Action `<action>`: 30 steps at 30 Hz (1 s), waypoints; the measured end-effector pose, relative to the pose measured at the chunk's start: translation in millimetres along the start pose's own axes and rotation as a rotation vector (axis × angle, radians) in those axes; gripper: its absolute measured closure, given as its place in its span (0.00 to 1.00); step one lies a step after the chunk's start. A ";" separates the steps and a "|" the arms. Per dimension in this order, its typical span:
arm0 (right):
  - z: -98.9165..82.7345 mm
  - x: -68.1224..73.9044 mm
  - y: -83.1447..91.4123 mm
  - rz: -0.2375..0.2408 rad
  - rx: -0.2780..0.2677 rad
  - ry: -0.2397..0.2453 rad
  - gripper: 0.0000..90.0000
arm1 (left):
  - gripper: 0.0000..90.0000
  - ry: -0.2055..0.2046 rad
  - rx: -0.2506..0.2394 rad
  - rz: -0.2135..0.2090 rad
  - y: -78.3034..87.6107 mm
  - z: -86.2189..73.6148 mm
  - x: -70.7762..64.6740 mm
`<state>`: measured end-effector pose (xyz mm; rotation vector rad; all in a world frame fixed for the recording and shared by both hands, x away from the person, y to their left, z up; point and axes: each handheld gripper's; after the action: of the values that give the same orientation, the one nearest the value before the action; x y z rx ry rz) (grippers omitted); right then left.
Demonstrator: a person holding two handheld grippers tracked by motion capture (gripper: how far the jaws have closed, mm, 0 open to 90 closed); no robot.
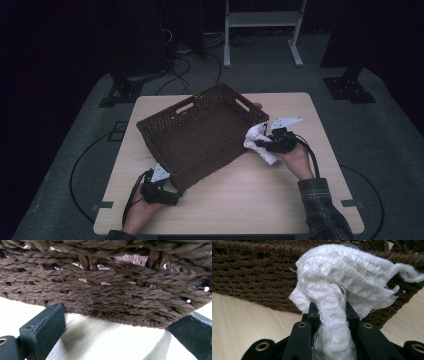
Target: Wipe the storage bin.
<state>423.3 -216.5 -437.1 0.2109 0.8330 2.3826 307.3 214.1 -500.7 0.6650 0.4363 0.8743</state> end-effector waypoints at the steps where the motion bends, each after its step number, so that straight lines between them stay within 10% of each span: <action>1: -0.9 -0.1 -2.0 0.001 0.007 0.001 0.81 | 0.02 -0.003 0.001 0.001 0.1 0.1 0.1; 30: -26.7 0.3 -42.3 0.054 0.147 -0.017 0.81 | 0.02 -0.003 0.002 0.001 0.2 0.1 0.2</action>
<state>435.0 -203.8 -484.0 0.3156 1.0070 2.3671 307.4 214.3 -500.5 0.6684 0.4340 0.8740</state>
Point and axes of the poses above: each handheld gripper's, and its own axes: y roughly backward along the jaws, z roughly out of its top, x roughly to its left, and after that the axes turned 8 degrees about y, right-handed
